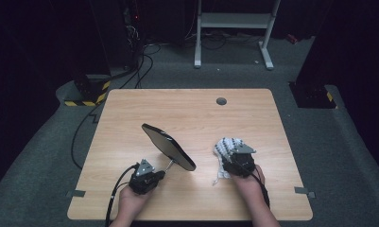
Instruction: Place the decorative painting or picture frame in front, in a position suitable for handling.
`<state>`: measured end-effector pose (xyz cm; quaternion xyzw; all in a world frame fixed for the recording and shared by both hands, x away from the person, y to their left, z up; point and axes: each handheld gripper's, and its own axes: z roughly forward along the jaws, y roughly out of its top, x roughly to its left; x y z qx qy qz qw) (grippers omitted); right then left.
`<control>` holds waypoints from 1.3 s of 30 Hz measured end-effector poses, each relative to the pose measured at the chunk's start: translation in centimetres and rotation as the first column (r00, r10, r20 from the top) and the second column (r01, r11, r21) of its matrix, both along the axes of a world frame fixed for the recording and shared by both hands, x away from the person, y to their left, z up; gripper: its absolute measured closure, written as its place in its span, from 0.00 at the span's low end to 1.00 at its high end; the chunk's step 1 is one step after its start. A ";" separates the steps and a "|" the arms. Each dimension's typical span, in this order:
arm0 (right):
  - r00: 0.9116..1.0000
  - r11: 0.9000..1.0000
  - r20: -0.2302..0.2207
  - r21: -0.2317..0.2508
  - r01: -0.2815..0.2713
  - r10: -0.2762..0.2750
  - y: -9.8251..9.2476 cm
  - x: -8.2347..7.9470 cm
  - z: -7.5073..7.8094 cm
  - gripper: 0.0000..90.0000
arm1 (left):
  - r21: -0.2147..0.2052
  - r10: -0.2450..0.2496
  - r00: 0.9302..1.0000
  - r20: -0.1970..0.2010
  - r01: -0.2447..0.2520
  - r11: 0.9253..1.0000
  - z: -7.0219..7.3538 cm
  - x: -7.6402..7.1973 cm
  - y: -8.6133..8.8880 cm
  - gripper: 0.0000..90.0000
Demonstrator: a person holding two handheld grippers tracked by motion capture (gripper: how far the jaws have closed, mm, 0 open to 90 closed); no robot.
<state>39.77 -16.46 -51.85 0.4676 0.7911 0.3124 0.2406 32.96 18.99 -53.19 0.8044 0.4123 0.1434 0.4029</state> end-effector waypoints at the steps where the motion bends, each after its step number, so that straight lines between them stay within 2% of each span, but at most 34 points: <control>1: 1.000 1.000 -0.001 -0.010 -0.006 0.006 0.1 0.0 -0.2 0.46 | 0.001 -0.001 1.000 -0.001 0.001 1.000 0.0 0.0 0.0 0.96; 3: 1.000 1.000 0.008 -0.016 -0.014 0.014 0.1 -0.1 -0.3 0.52 | 0.000 0.000 1.000 0.000 0.000 1.000 0.0 0.0 0.0 0.96; 6: 0.999 0.999 0.028 -0.038 -0.030 0.031 0.2 -0.4 -0.4 0.72 | 0.002 0.000 1.000 0.000 0.000 1.000 0.0 0.0 0.0 0.96; 9: 0.998 0.998 0.041 -0.025 -0.053 0.054 0.2 -0.7 -0.2 0.84 | 0.003 -0.001 1.000 0.002 0.001 1.000 0.0 0.0 0.0 0.96; 11: 0.994 0.997 0.073 0.030 -0.077 0.075 0.0 -1.1 0.4 0.86 | -0.002 -0.003 1.000 -0.001 0.003 1.000 0.0 0.0 0.0 0.95; 14: 0.987 0.991 0.122 0.076 -0.114 0.104 0.0 -1.8 1.3 0.87 | -0.002 -0.002 1.000 0.000 0.002 1.000 0.0 0.0 0.0 0.94; 20: 0.966 0.973 0.206 0.136 -0.185 0.155 0.6 -3.4 3.0 0.87 | 0.001 0.007 1.000 0.010 -0.007 1.000 0.0 0.0 -0.3 0.82; 21: 0.960 0.966 0.226 0.157 -0.205 0.167 0.7 -3.8 3.5 0.87 | -0.001 0.009 1.000 0.006 -0.009 1.000 0.0 0.0 -0.3 0.81; 24: 0.940 0.952 0.281 0.179 -0.248 0.192 1.3 -4.7 4.8 0.87 | 0.000 0.016 1.000 0.009 -0.016 1.000 0.0 0.2 -0.5 0.82; 26: 0.928 0.941 0.313 0.201 -0.272 0.202 1.7 -5.3 5.6 0.87 | 0.011 0.020 1.000 0.009 -0.020 1.000 0.0 0.2 -0.5 0.87; 28: 0.913 0.924 0.343 0.225 -0.308 0.221 2.2 -5.9 6.6 0.86 | 0.009 0.027 1.000 0.006 -0.027 1.000 0.0 0.3 -0.5 0.92; 30: 0.899 0.912 0.367 0.232 -0.339 0.240 2.8 -6.3 7.4 0.86 | 0.009 0.026 1.000 0.007 -0.026 1.000 0.0 0.3 -0.5 0.94; 31: 0.889 0.901 0.381 0.242 -0.361 0.254 3.2 -6.6 7.9 0.86 | 0.012 0.025 1.000 0.009 -0.025 1.000 0.0 0.3 -0.6 0.95; 33: 0.876 0.888 0.404 0.253 -0.385 0.264 3.8 -7.0 8.8 0.86 | 0.012 0.025 1.000 0.010 -0.025 1.000 0.0 0.3 -0.6 0.96; 35: 0.863 0.878 0.426 0.255 -0.404 0.273 4.2 -7.3 9.6 0.86 | 0.011 0.025 1.000 0.009 -0.026 1.000 0.0 0.3 -0.6 0.96; 38: 0.841 0.858 0.461 0.268 -0.437 0.284 5.1 -7.4 11.3 0.86 | 0.016 0.025 1.000 0.013 -0.026 1.000 0.0 0.3 -0.6 0.97; 39: 0.835 0.855 0.470 0.266 -0.445 0.288 5.3 -7.5 11.7 0.86 | 0.017 0.026 1.000 0.013 -0.027 1.000 0.0 0.3 -0.7 0.97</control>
